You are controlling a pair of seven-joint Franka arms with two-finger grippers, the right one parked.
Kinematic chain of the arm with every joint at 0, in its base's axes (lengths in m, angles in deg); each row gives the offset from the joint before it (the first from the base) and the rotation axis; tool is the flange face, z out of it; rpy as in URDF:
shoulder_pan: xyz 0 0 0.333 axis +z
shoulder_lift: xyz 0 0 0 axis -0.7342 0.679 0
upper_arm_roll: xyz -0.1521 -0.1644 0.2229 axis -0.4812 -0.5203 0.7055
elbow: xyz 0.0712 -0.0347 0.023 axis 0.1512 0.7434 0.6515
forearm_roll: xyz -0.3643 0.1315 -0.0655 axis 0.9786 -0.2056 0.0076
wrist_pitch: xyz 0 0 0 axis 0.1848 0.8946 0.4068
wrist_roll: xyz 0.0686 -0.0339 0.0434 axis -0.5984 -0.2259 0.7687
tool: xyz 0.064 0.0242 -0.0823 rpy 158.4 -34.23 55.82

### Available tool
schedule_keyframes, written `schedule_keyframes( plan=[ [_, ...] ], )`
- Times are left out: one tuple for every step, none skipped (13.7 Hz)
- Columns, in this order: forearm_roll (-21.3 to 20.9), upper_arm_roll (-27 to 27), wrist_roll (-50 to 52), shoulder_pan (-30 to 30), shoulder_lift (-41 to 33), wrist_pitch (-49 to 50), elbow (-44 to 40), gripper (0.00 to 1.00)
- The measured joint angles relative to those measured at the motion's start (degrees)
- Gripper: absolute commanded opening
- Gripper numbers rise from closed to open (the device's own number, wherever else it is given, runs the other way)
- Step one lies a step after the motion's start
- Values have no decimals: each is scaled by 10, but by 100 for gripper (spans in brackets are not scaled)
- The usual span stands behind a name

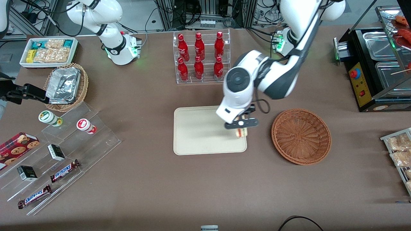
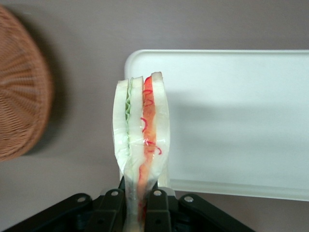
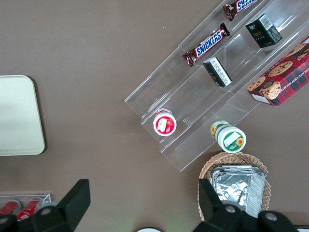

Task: Place sandwich from basket to tray
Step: 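Lift the sandwich and carry it over the cream tray, then lower the sandwich onto the tray and open the left gripper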

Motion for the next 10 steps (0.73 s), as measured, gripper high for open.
schedule_keyframes(
  plan=[
    [0, 0, -1, -9, 21, -13, -12, 0],
    [0, -1, -1, -19, 40, -29, -22, 0],
    [0, -1, -1, -27, 56, -48, -29, 0],
    [0, -1, -1, -34, 69, -71, -33, 0],
    [0, -1, -1, -39, 79, -98, -34, 0],
    [0, -1, -1, -42, 88, -123, -35, 0],
    [0, -1, -2, -44, 95, -142, -35, 0],
    [0, -1, -2, -45, 102, -154, -36, 0],
    [0, -1, -2, -50, 111, -165, -36, 0],
    [0, -2, -2, -55, 121, -179, -36, 0]
  ],
)
